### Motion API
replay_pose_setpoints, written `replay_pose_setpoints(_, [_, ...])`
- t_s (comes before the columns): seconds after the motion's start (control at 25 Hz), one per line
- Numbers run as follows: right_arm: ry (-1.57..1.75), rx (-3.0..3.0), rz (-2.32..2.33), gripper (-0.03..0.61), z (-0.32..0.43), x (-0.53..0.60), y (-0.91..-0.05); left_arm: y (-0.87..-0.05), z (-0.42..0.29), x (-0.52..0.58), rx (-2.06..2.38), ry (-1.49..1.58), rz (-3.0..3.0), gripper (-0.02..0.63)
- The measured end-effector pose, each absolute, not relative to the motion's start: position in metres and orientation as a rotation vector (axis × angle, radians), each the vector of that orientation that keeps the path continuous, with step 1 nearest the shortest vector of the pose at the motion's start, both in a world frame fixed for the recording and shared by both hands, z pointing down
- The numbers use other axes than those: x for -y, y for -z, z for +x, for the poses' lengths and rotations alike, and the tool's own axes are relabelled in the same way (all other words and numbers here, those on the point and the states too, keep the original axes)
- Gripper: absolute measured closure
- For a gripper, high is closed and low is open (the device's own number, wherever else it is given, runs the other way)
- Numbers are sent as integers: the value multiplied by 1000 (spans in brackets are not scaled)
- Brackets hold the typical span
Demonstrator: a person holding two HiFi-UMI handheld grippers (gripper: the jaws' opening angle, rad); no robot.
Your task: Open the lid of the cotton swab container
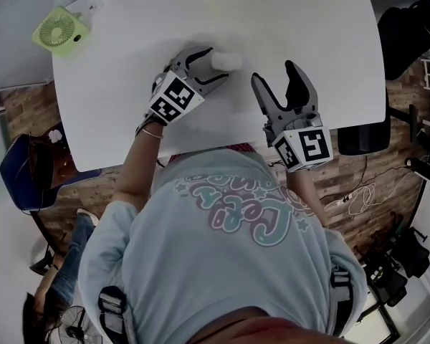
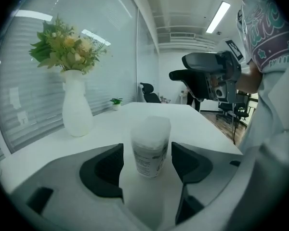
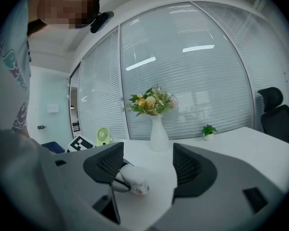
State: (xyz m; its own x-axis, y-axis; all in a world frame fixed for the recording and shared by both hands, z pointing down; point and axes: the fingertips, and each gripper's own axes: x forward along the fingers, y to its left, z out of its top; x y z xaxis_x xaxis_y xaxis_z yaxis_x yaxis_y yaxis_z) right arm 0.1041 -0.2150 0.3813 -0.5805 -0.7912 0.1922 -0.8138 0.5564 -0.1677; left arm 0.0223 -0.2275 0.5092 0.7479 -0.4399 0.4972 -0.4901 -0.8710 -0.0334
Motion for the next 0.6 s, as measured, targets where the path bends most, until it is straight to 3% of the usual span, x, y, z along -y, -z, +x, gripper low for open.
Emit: replay_pose_setpoints(0.6, [-337, 2686, 1384, 272, 106, 214, -377, -531, 41, 234, 640, -895, 2850, 337])
